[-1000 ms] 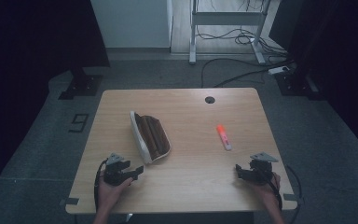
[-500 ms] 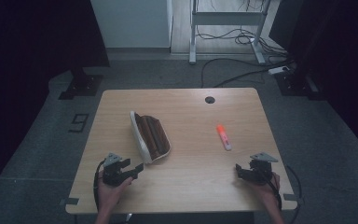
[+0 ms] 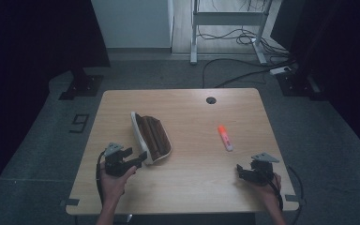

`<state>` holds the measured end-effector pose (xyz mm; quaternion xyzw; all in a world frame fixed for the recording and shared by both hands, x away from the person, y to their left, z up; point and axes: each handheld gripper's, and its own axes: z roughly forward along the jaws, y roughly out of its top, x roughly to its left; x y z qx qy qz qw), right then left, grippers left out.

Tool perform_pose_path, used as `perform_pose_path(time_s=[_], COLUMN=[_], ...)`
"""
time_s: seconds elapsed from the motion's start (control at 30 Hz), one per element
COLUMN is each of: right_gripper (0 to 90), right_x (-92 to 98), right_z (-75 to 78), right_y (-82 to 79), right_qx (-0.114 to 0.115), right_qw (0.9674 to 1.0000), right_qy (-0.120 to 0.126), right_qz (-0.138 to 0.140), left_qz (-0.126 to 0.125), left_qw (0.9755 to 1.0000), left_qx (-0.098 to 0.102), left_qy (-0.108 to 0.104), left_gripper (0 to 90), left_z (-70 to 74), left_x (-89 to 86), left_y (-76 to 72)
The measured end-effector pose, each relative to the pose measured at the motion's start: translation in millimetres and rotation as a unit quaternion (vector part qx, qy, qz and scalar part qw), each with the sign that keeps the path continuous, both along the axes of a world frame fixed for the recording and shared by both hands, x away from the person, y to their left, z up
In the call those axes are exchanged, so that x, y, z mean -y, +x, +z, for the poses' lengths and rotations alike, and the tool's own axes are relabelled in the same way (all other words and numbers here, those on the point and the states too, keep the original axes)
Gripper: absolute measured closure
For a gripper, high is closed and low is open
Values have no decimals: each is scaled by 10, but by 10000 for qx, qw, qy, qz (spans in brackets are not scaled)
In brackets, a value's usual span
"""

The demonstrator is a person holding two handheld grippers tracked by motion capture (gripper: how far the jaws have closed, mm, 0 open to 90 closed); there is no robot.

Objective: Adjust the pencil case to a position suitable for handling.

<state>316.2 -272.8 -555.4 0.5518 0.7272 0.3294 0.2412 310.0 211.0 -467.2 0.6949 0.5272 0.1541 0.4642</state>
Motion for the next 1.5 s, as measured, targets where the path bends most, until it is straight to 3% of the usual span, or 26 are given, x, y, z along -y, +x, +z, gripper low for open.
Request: perform_pose_path(time_s=[0.17,0.4,0.57,1.17,1.5], right_gripper=[160,160,160,161,164], right_x=[-4,-3,-3,-4,-5], right_z=[0,0,0,0,0], right_y=[1,1,1,1,3], right_qx=[1,0,0,1,3], right_qw=[10000,10000,10000,10000,10000], right_qy=[0,2,1,0,-1], right_qz=[-14,-14,-13,-17,-39], left_qz=[82,248,297,559,850], left_qw=[9998,9988,9985,9970,9937], left_qx=[-24,-53,-94,-158,-49], left_qy=[172,409,440,507,733], left_gripper=[265,262,287,502,733], left_z=[32,-32,-71,-169,-157], left_x=[107,210,226,250,202], left_y=[127,256,310,366,363])
